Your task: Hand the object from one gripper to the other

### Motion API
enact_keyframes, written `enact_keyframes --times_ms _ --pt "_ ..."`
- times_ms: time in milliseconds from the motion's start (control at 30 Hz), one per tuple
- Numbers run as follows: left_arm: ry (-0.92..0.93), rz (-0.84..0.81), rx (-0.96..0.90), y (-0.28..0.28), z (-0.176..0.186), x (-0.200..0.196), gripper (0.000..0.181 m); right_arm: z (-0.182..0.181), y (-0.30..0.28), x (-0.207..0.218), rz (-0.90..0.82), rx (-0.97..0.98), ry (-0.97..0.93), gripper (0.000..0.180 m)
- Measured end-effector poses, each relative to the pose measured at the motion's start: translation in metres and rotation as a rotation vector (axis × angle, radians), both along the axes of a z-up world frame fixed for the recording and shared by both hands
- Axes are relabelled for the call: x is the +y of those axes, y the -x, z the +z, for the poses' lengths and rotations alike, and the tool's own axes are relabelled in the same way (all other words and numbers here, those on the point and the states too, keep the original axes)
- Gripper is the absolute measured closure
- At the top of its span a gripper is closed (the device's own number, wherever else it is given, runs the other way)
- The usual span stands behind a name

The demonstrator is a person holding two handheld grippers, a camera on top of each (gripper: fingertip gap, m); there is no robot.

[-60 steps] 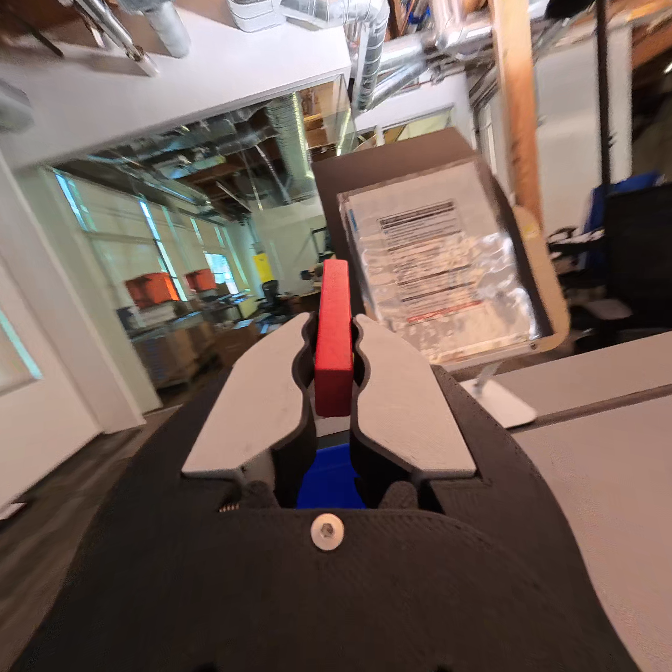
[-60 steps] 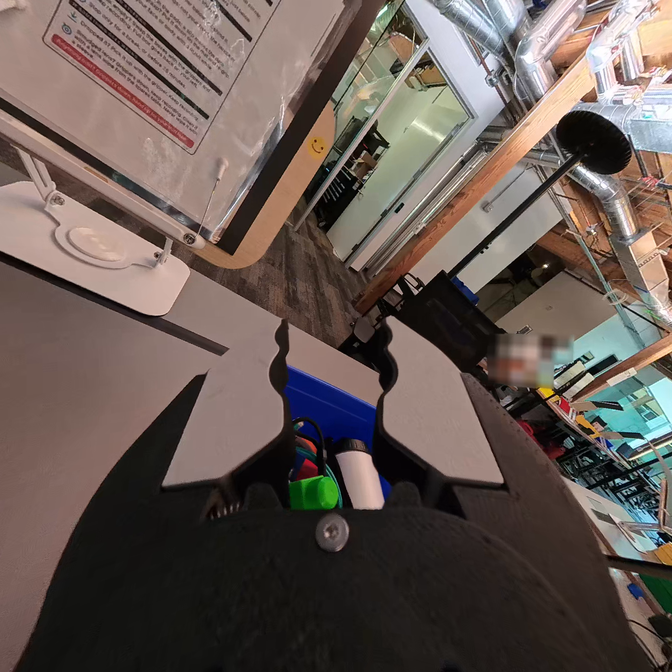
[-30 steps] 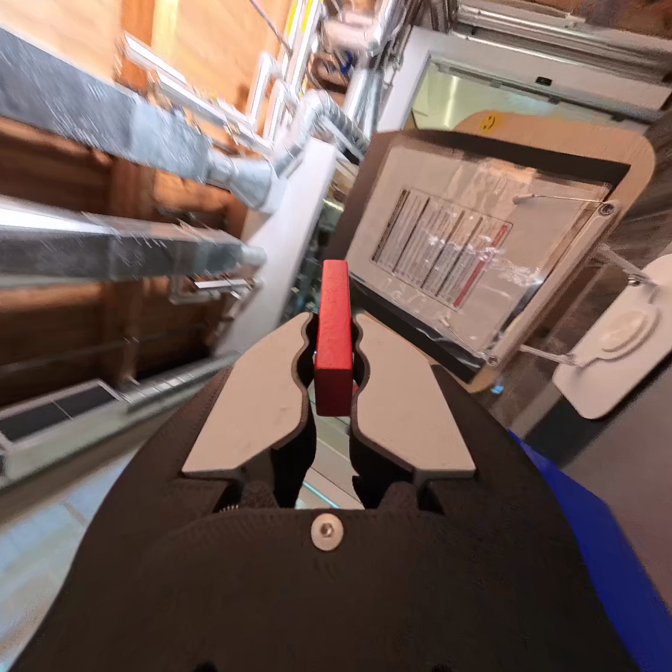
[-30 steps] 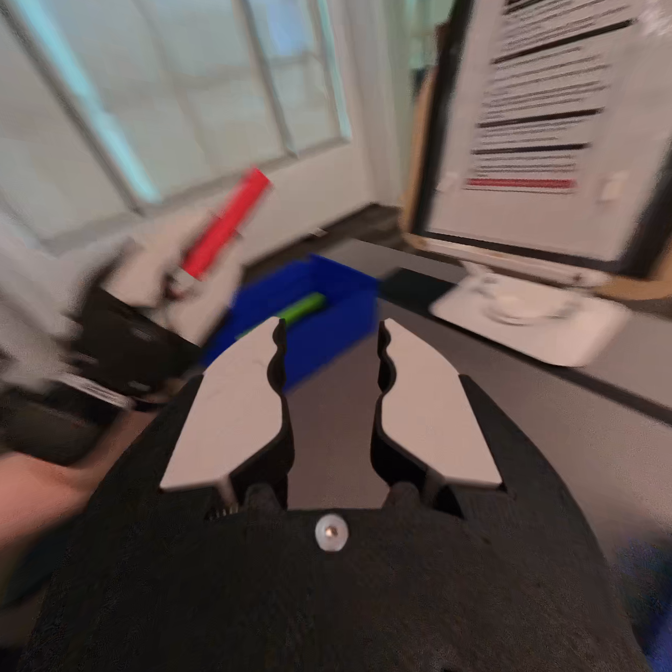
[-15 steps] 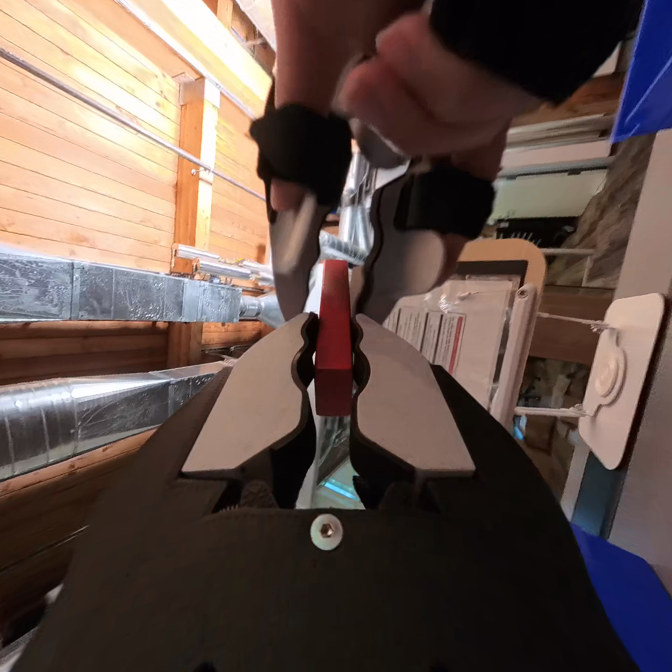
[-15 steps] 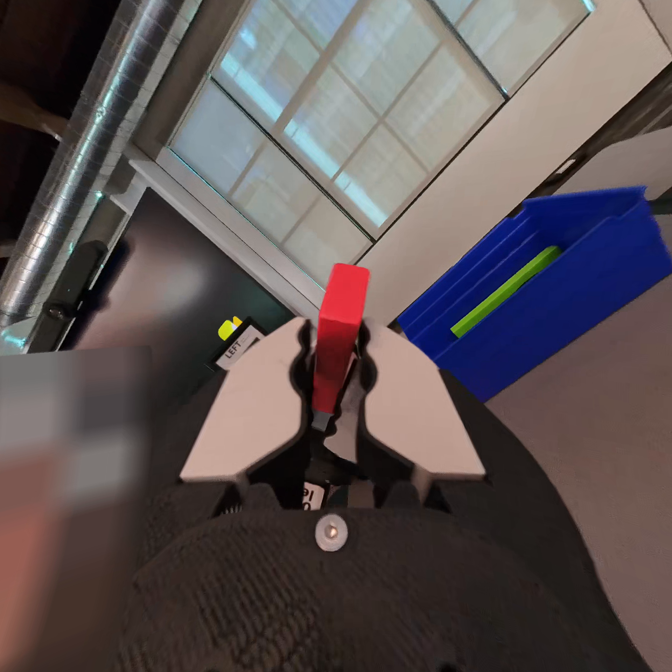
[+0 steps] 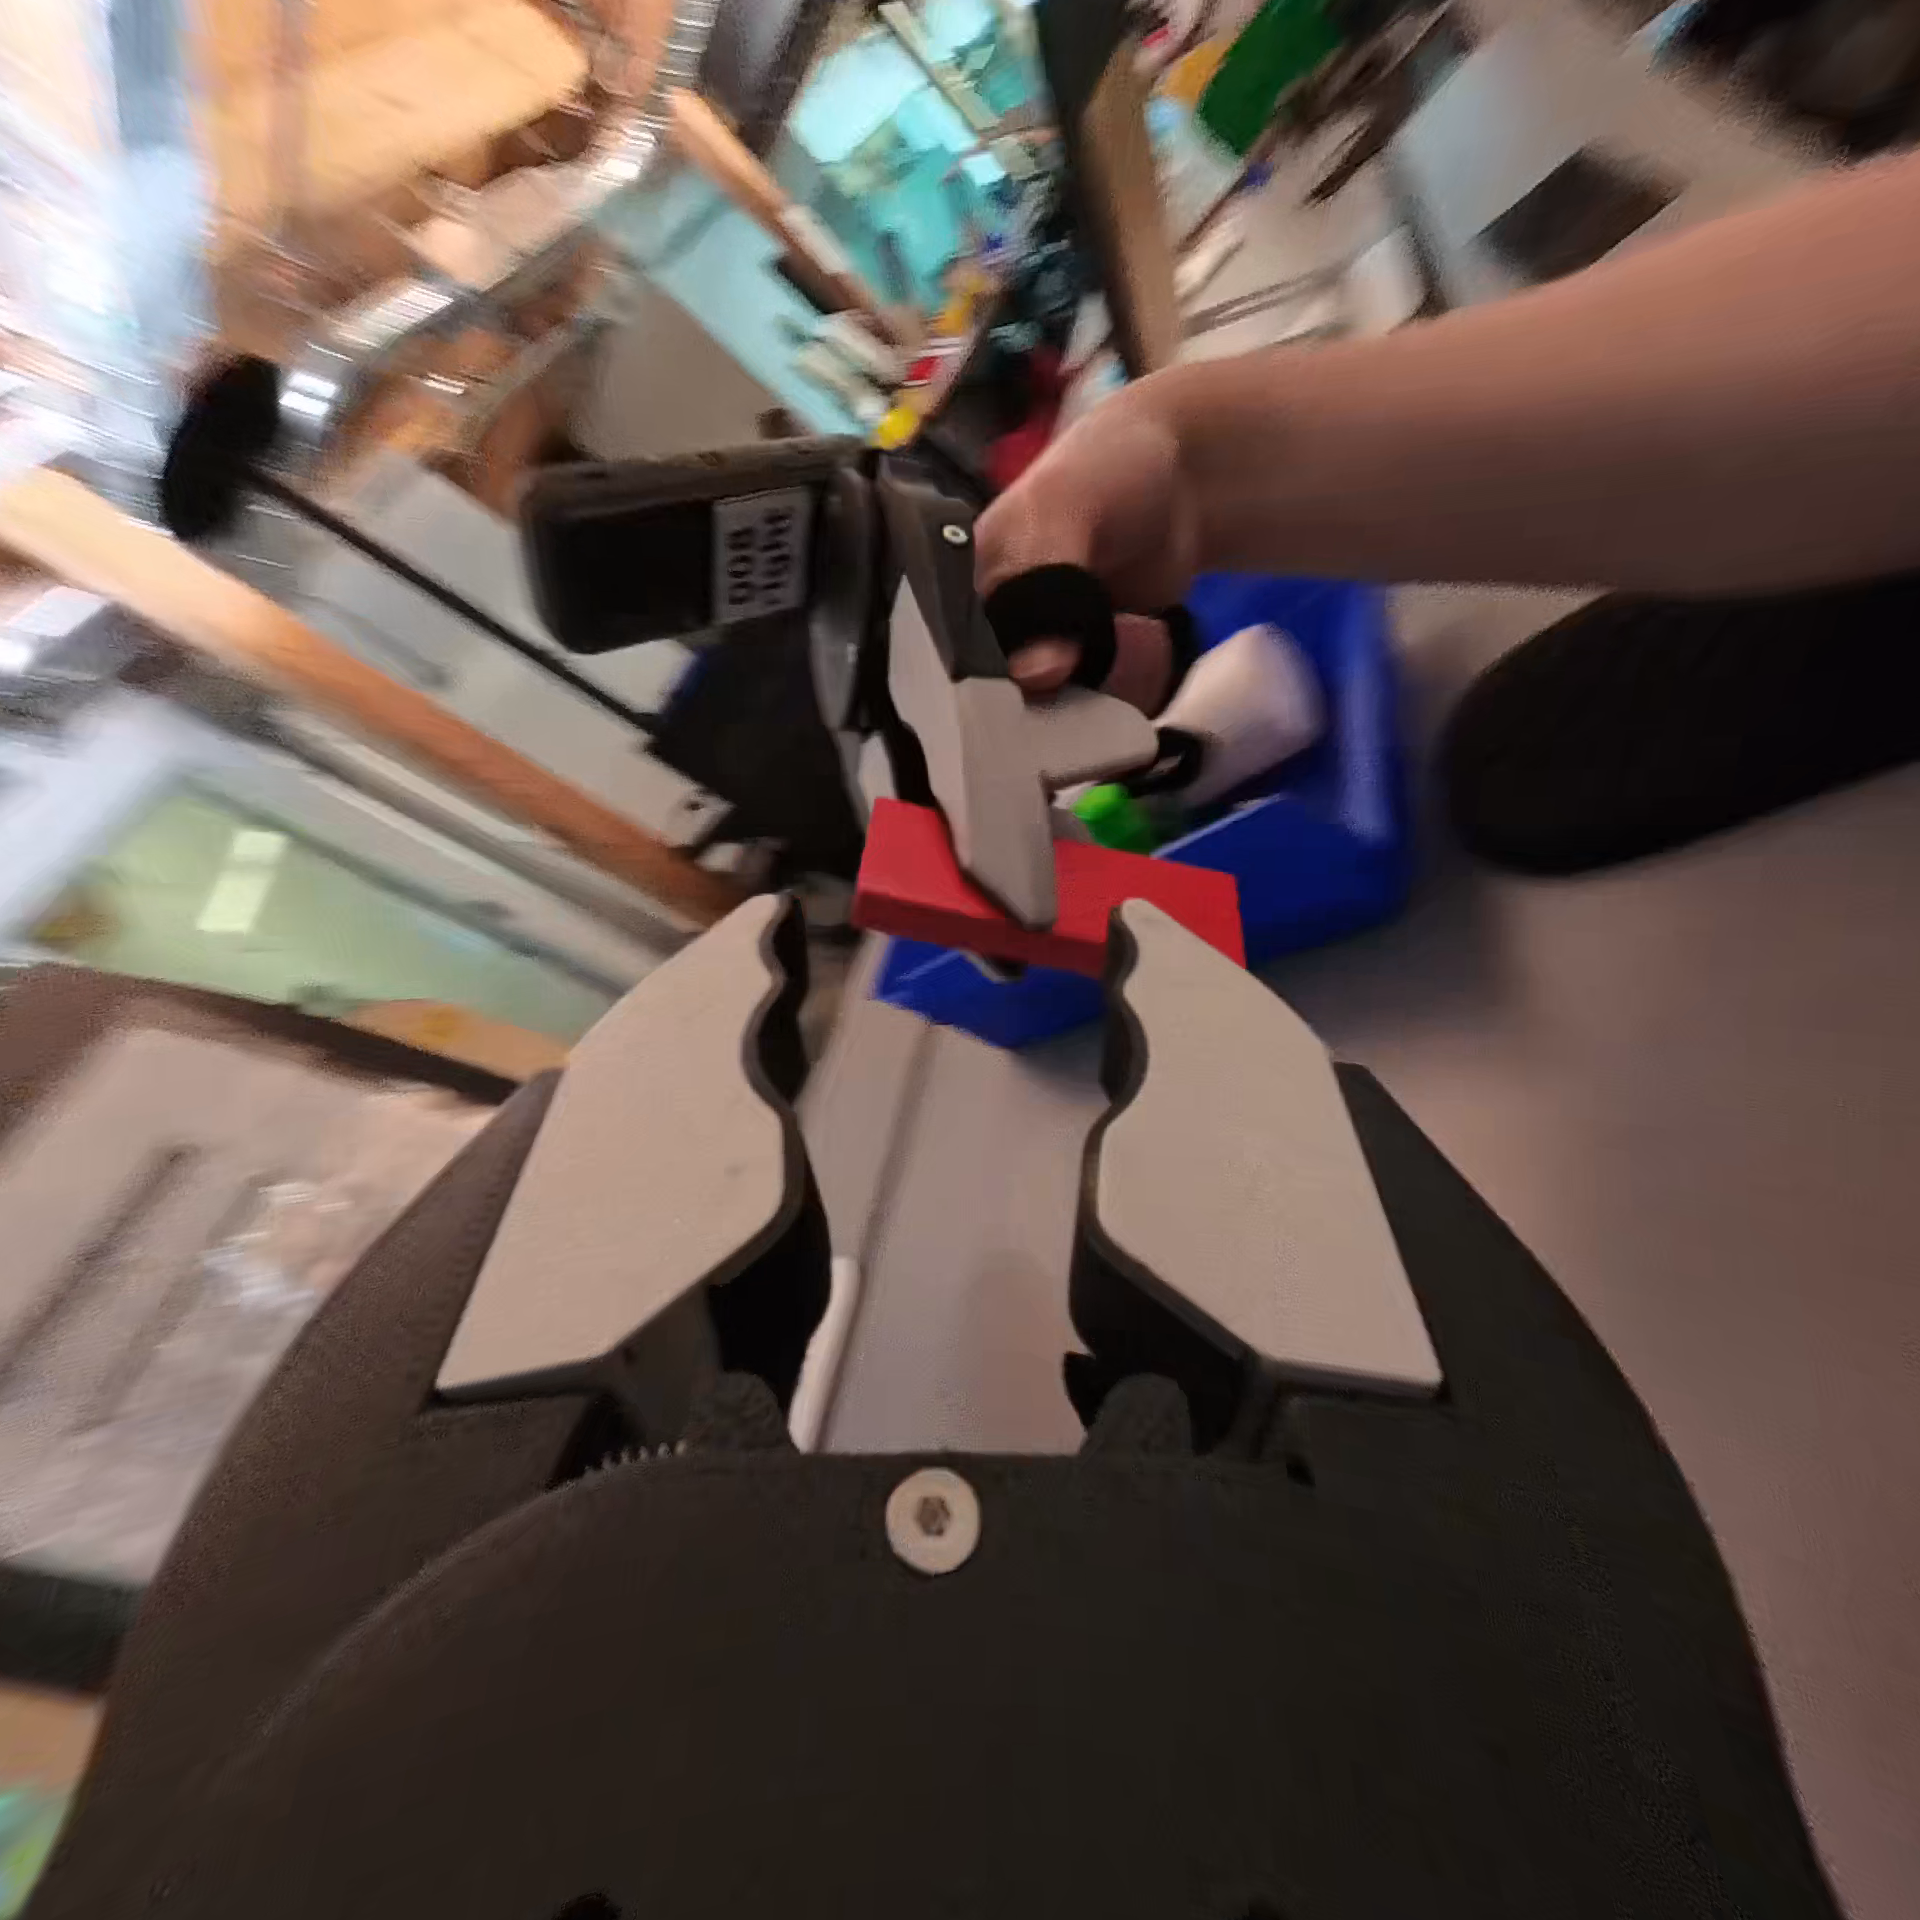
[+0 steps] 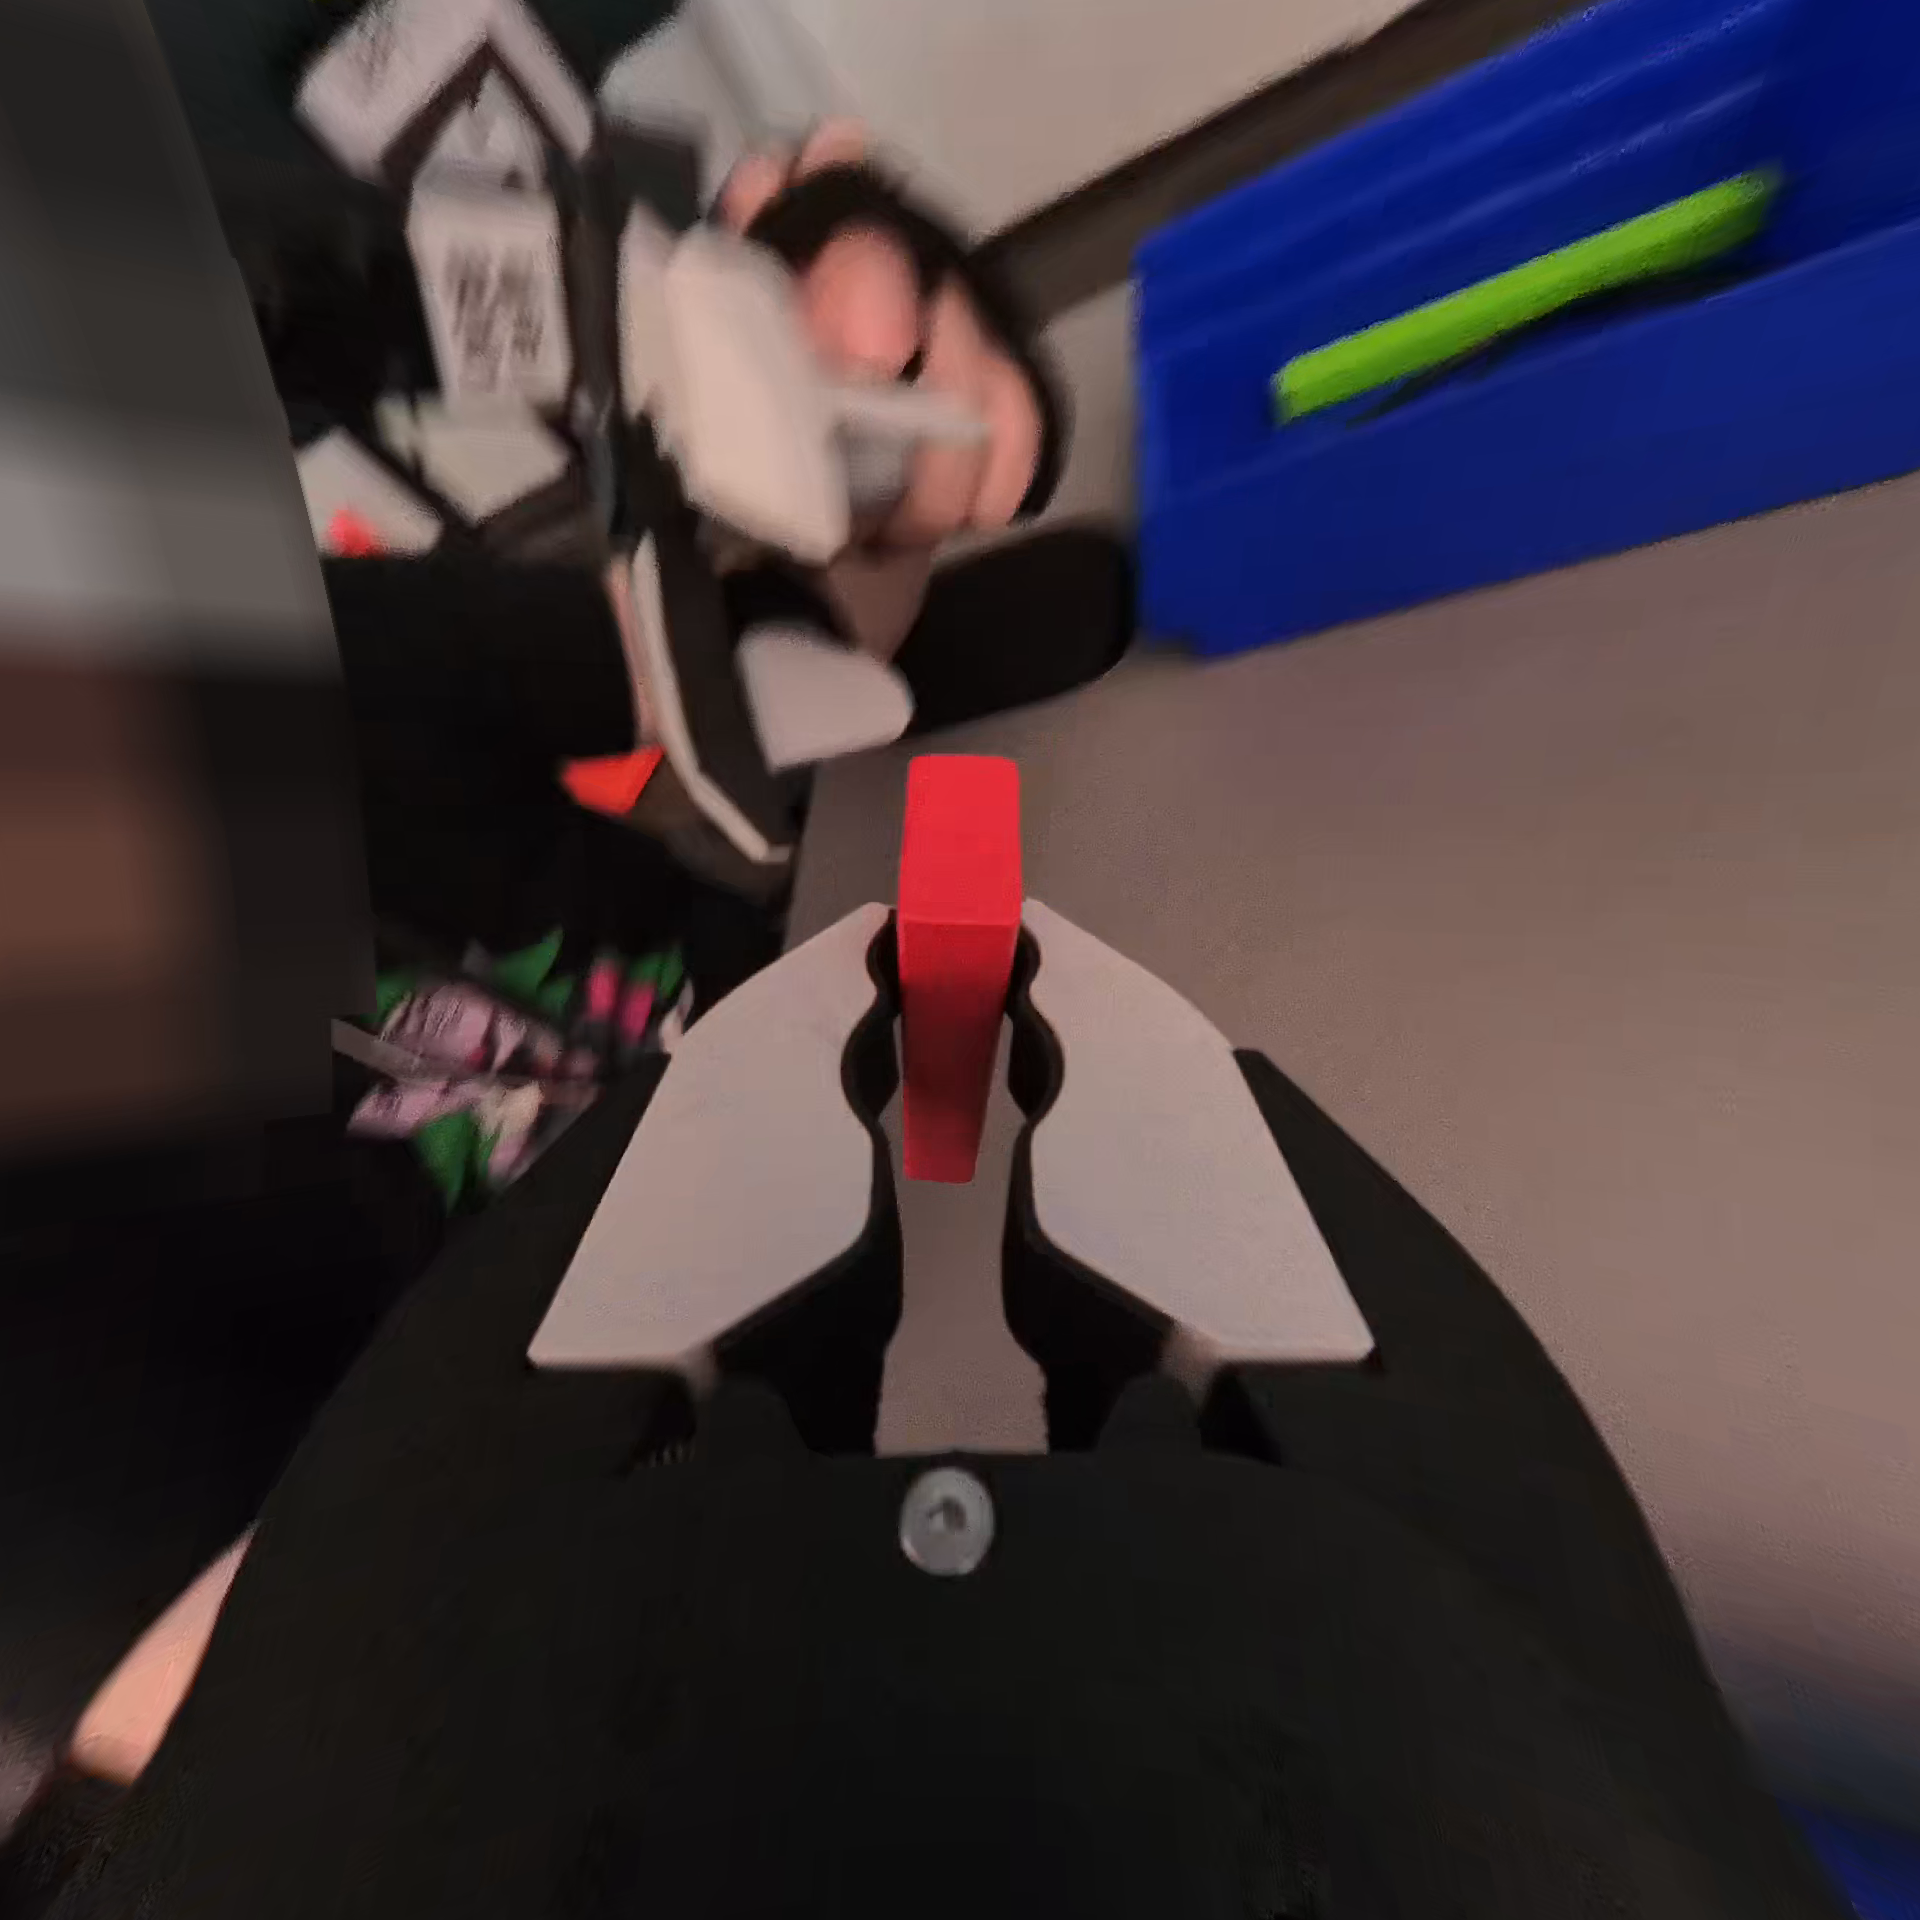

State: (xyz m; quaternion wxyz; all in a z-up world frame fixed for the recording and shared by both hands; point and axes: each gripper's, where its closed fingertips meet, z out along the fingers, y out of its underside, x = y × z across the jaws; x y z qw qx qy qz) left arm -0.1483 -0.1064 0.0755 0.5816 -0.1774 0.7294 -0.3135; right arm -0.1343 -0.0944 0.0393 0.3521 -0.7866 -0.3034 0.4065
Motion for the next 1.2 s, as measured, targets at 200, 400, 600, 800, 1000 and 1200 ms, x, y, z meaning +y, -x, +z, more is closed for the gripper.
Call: enact_keyframes --times_ms 200,400,600,800,1000,1200 --pt "0.016 -0.245 0.128 0.022 -0.021 -0.038 0.116 -0.033 0.039 -0.053 0.380 -0.096 0.136 0.161" --pt "-0.044 -0.324 0.328 0.027 -0.064 -0.061 0.118 -0.055 0.064 -0.071 0.556 -0.142 0.251 0.162" --pt "-0.125 -0.358 0.401 0.032 -0.085 -0.064 0.137 -0.068 0.070 -0.076 0.612 -0.171 0.321 0.162" --pt "-0.163 -0.302 0.446 0.032 -0.091 -0.060 0.141 -0.068 0.069 -0.082 0.642 -0.177 0.321 0.162" --pt "-0.121 -0.264 0.588 0.034 -0.086 -0.057 0.142 -0.064 0.071 -0.077 0.628 -0.161 0.300 0.159" --pt "-0.010 -0.128 0.460 0.023 -0.043 -0.026 0.144 -0.031 0.058 -0.041 0.424 -0.055 0.065 0.139"
